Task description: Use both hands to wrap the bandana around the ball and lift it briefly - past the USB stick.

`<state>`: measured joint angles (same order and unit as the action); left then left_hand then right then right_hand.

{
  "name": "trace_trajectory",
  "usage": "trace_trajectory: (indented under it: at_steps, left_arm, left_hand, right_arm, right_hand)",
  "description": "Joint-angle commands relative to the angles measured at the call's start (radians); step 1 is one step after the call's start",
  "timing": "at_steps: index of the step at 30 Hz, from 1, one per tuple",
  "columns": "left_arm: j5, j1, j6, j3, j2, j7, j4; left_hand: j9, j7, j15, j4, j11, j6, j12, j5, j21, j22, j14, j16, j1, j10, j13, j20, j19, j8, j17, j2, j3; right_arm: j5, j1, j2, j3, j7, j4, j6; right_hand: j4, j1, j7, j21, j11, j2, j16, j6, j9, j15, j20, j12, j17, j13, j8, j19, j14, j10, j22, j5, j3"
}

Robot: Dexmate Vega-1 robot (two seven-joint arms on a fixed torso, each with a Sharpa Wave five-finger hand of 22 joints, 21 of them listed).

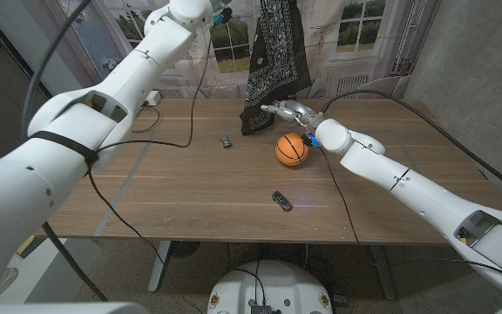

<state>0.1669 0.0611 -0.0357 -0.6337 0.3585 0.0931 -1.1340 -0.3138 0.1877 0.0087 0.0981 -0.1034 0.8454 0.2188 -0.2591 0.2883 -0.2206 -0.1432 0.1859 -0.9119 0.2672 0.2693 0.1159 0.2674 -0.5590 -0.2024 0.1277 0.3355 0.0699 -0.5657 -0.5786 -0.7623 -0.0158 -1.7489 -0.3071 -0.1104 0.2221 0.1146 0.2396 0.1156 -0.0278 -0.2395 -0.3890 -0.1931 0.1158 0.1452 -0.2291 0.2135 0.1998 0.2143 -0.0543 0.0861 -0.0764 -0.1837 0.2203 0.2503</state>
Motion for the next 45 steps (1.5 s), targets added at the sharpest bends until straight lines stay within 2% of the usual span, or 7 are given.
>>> trace_trajectory:
  at_steps: [1, 6, 15, 21, 28, 38, 45]
  left_arm:
    - [-0.004, 0.007, 0.040, -0.020, -0.015, 0.001, 0.037]
    - [-0.015, 0.008, 0.044, -0.027, -0.014, 0.000, 0.040]
    - [-0.057, 0.012, 0.054, -0.047, -0.014, -0.022, 0.043]
    - [-0.152, 0.009, 0.010, -0.078, -0.018, -0.124, 0.005]
    - [-0.253, 0.024, -0.019, -0.117, -0.056, -0.234, 0.023]
    - [-0.250, 0.063, 0.062, -0.137, -0.104, -0.202, 0.114]
    - [-0.243, 0.069, 0.082, -0.138, -0.103, -0.162, 0.097]
  left_hand:
    - [-0.031, 0.034, -0.018, 0.002, -0.012, 0.055, 0.010, -0.006, 0.005, -0.004, -0.004, 0.008, -0.002, 0.018, 0.000, -0.014, 0.006, -0.031, -0.003, 0.000, -0.003]
    - [-0.030, 0.033, -0.024, 0.009, -0.021, 0.073, 0.013, -0.004, 0.007, -0.004, -0.006, 0.008, -0.007, 0.026, -0.002, -0.024, 0.008, -0.037, 0.000, -0.005, -0.006]
    - [-0.012, 0.024, -0.047, 0.054, -0.037, 0.155, 0.019, 0.013, 0.013, -0.001, -0.012, 0.008, -0.053, 0.046, -0.009, -0.048, 0.015, -0.057, 0.014, -0.029, -0.008]
    - [0.004, -0.012, -0.047, 0.074, -0.039, 0.175, 0.019, 0.023, 0.015, 0.000, -0.011, 0.006, -0.086, 0.051, -0.013, -0.050, 0.014, -0.054, 0.019, -0.038, -0.001]
    - [0.013, -0.009, -0.060, 0.074, -0.042, 0.181, 0.024, 0.033, 0.019, 0.001, -0.021, 0.010, -0.095, 0.066, -0.016, -0.058, 0.021, -0.050, 0.019, -0.040, -0.002]
    - [0.008, -0.119, -0.065, 0.083, -0.045, 0.209, 0.029, 0.053, 0.021, 0.005, -0.023, 0.007, -0.142, 0.095, -0.023, -0.061, 0.015, -0.060, 0.019, -0.045, 0.028]
    - [-0.018, -0.158, -0.063, 0.081, -0.039, 0.270, 0.028, 0.021, 0.018, 0.010, -0.013, 0.007, -0.154, 0.106, -0.028, -0.058, 0.004, -0.099, 0.013, -0.065, 0.052]
  right_arm:
    - [0.323, 0.002, 0.170, -0.111, 0.372, 0.022, -0.421]
    - [0.368, 0.025, 0.223, -0.149, 0.408, 0.055, -0.525]
    - [0.373, 0.067, 0.273, -0.192, 0.413, 0.096, -0.615]
    - [0.338, 0.107, 0.251, -0.223, 0.329, 0.064, -0.619]
    - [0.328, 0.148, 0.244, -0.265, 0.279, 0.056, -0.617]
    - [0.360, 0.192, 0.266, -0.314, 0.283, 0.112, -0.656]
    - [0.357, 0.201, 0.291, -0.315, 0.306, 0.164, -0.665]
  right_hand:
    - [-0.019, 0.041, 0.024, 0.032, 0.009, -0.005, -0.028, -0.066, -0.003, -0.016, 0.005, -0.013, -0.005, 0.002, 0.014, -0.115, -0.113, -0.065, -0.002, 0.009, -0.006]
    - [-0.012, 0.027, 0.055, 0.044, 0.021, -0.035, -0.038, -0.121, -0.003, -0.013, 0.016, -0.030, -0.005, 0.004, 0.020, -0.178, -0.175, -0.141, -0.001, 0.012, -0.036]
    - [-0.006, 0.018, 0.071, 0.046, 0.037, -0.043, -0.041, -0.155, -0.003, -0.003, 0.018, -0.034, -0.005, 0.004, 0.027, -0.198, -0.199, -0.168, -0.002, 0.014, -0.048]
    - [-0.005, 0.015, 0.081, 0.045, 0.036, -0.052, -0.038, -0.219, -0.004, -0.008, 0.020, -0.040, -0.006, 0.004, 0.043, -0.215, -0.213, -0.202, -0.002, 0.017, -0.060]
    - [0.002, 0.002, 0.087, 0.041, 0.036, -0.057, -0.032, -0.235, -0.004, -0.007, 0.021, -0.039, -0.004, 0.005, 0.045, -0.210, -0.205, -0.205, -0.002, 0.018, -0.070]
    - [0.015, -0.024, 0.091, 0.051, 0.045, -0.065, -0.037, -0.222, -0.004, -0.007, 0.016, -0.032, -0.002, 0.006, 0.028, -0.257, -0.233, -0.208, -0.001, 0.022, -0.090]
    - [0.016, -0.019, 0.089, 0.047, 0.071, -0.060, -0.023, -0.083, -0.003, 0.017, 0.016, 0.011, -0.002, 0.008, -0.031, -0.287, -0.240, -0.136, -0.002, 0.037, -0.103]
